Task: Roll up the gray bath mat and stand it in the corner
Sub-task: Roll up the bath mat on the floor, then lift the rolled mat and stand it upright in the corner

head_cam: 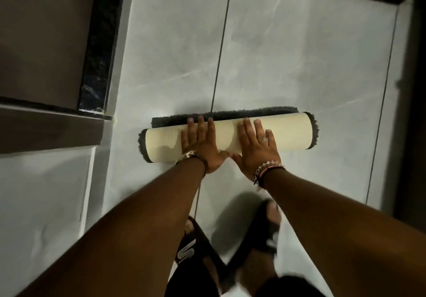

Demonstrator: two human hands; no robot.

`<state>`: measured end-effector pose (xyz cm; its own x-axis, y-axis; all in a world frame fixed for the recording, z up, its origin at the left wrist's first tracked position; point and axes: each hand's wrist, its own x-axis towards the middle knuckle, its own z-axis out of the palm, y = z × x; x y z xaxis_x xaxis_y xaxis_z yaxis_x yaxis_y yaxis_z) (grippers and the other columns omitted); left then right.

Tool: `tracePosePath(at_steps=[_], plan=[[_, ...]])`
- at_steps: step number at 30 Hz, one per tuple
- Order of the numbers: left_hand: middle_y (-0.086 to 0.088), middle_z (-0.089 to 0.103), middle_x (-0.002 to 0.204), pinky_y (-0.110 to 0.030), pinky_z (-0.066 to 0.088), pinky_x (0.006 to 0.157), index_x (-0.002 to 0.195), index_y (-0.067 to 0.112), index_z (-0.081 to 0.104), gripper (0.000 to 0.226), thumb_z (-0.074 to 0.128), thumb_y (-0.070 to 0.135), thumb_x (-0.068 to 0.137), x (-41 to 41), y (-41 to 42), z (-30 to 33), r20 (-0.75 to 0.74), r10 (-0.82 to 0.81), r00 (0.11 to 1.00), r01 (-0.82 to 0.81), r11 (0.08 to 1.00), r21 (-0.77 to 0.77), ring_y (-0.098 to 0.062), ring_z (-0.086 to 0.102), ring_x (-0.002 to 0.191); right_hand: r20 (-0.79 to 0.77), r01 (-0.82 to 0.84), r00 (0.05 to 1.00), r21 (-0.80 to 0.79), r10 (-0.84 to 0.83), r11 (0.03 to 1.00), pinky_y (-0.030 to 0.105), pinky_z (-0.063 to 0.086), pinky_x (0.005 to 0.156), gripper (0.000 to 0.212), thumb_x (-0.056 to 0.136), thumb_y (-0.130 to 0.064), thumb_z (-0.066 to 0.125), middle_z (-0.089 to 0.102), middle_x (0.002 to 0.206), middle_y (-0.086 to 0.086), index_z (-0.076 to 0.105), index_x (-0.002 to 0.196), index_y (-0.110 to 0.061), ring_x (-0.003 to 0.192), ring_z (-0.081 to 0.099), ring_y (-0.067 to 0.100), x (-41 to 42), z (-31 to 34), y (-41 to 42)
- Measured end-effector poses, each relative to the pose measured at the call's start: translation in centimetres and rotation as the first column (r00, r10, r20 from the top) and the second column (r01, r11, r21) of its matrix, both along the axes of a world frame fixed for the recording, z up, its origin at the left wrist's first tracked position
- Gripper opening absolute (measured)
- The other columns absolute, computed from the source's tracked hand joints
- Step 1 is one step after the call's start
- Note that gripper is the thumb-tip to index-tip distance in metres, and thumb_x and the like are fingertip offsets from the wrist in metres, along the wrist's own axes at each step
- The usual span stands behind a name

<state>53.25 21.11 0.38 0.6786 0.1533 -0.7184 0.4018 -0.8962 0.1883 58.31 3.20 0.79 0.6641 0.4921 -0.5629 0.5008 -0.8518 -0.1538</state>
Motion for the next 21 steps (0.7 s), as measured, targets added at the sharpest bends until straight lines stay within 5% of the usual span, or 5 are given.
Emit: tracePosePath(at_steps=[7,11,15,18,21], plan=[[-0.001,-0.022,0.166,-0.048,-0.019,0.114,0.156,0.030,-0.019,0.099,0.026,0.082,0.085,5.2,3.5,-1.6,0.013,-0.011,1.000,0.012,0.999,-0.050,-0.027,-0.031,0.146,0.002,0.021,1.000,0.087,-0.021,0.996,0.054,-0.004,0.122,0.083,0.098,-0.070,0.021,-0.001,0.172,0.004,0.003,0.163,-0.022,0.157,-0.007,0.030,5.4,-1.5,2.4],[-0.010,0.019,0.166,-0.052,0.013,0.119,0.159,0.023,0.008,0.113,0.013,0.095,0.071,8.7,5.1,-1.9,0.026,-0.165,0.986,0.166,0.986,-0.023,-0.033,0.010,0.150,0.036,0.065,0.997,0.057,-0.067,0.996,0.064,-0.012,0.117,0.073,0.095,-0.073,0.017,0.013,0.171,0.004,0.018,0.158,-0.036,0.156,0.004,0.037,8.9,-1.7,0.8],[-0.002,0.049,0.149,-0.043,0.042,0.097,0.149,0.035,0.035,0.115,0.031,0.105,0.057,12.5,6.8,-2.4,-0.088,-0.077,0.993,0.065,0.988,-0.139,-0.027,0.051,0.124,0.140,0.279,0.951,-0.015,-0.274,0.960,0.067,-0.007,0.117,0.086,0.084,-0.091,0.013,0.026,0.167,0.006,0.039,0.147,-0.039,0.153,0.016,0.040,13.8,-2.3,-3.3],[0.011,0.056,0.132,-0.038,0.044,0.089,0.140,0.040,0.042,0.126,0.065,0.101,0.032,14.8,7.0,-2.7,-0.284,-0.039,0.958,-0.030,0.972,-0.233,-0.016,0.054,0.106,0.129,0.634,0.768,-0.013,-0.627,0.773,0.067,0.018,0.115,0.108,0.062,-0.105,0.035,0.025,0.167,0.006,0.041,0.143,-0.034,0.150,0.023,0.040,15.9,-3.1,-6.3],[0.012,0.054,0.126,-0.047,0.051,0.093,0.137,0.037,0.036,0.143,0.079,0.090,0.011,16.2,5.1,-3.4,-0.380,-0.222,0.898,0.146,0.965,-0.218,-0.018,0.057,0.104,-0.131,0.894,0.448,0.065,-0.884,0.444,0.052,0.042,0.107,0.129,0.045,-0.102,0.060,0.045,0.152,0.007,0.042,0.146,-0.024,0.139,0.044,0.035,15.6,-4.1,-8.5]])
